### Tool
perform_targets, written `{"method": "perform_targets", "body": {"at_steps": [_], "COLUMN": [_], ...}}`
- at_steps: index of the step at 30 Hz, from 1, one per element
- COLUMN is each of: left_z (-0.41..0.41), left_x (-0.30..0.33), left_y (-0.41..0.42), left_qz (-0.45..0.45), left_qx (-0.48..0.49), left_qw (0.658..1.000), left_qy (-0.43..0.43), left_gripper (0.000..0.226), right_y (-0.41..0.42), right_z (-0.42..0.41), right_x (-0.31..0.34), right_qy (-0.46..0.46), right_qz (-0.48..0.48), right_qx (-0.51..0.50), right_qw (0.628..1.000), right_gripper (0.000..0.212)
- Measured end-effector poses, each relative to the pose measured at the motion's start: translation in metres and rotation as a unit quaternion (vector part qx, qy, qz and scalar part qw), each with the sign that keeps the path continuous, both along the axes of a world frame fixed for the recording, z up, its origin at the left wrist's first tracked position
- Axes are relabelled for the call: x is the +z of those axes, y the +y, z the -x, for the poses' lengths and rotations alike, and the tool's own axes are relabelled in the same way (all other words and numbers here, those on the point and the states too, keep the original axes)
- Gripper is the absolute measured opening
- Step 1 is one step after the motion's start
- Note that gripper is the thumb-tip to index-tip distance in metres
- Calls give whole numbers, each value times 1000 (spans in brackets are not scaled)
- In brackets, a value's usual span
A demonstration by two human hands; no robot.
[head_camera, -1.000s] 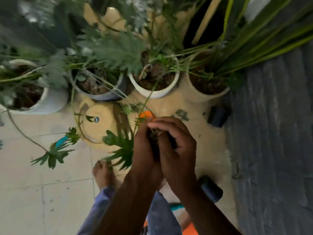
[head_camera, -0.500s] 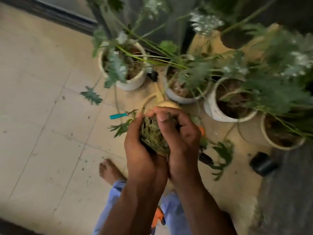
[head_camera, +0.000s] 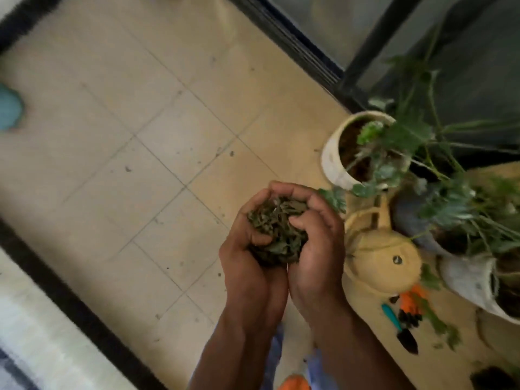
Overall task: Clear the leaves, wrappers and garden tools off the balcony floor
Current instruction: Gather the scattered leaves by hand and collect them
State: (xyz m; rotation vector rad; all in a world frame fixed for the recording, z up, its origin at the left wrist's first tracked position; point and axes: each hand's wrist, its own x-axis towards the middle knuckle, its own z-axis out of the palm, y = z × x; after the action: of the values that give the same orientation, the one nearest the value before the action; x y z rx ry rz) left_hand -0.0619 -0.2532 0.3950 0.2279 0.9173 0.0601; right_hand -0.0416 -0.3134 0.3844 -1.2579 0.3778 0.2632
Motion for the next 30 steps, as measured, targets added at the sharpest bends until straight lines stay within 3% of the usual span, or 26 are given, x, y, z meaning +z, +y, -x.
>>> {"method": "perform_targets", "body": {"at_steps": [5, 10, 17, 21, 26, 30], "left_z": [-50, -123, -225, -297, -386, -453], "left_x": [5, -9, -44, -40, -35, -38], "left_y": [77, 147, 250, 301, 358, 405], "left_qz": [24, -6, 6, 18, -5, -8], "left_qx": [87, 87, 121, 160, 158, 175], "left_qw": [996, 996, 992, 987, 987, 985], "left_qy": [-22, 8, 35, 1, -9, 1], "left_gripper": [45, 27, 59, 55, 42, 53], "right_y": [81, 156, 262, 312, 369, 419], "right_z": [-55, -123, -237, -317, -407, -474], "right_x": [-4, -18, -56, -54, -46, -48], "right_qy": [26, 46, 89, 123, 119, 145], "right_qz": [-12, -41, -67, -135, -198, -243], "right_qx": [18, 39, 76, 81, 79, 54], "right_qw": [999, 997, 991, 980, 970, 958], "right_gripper": [43, 27, 39, 47, 43, 48]}}
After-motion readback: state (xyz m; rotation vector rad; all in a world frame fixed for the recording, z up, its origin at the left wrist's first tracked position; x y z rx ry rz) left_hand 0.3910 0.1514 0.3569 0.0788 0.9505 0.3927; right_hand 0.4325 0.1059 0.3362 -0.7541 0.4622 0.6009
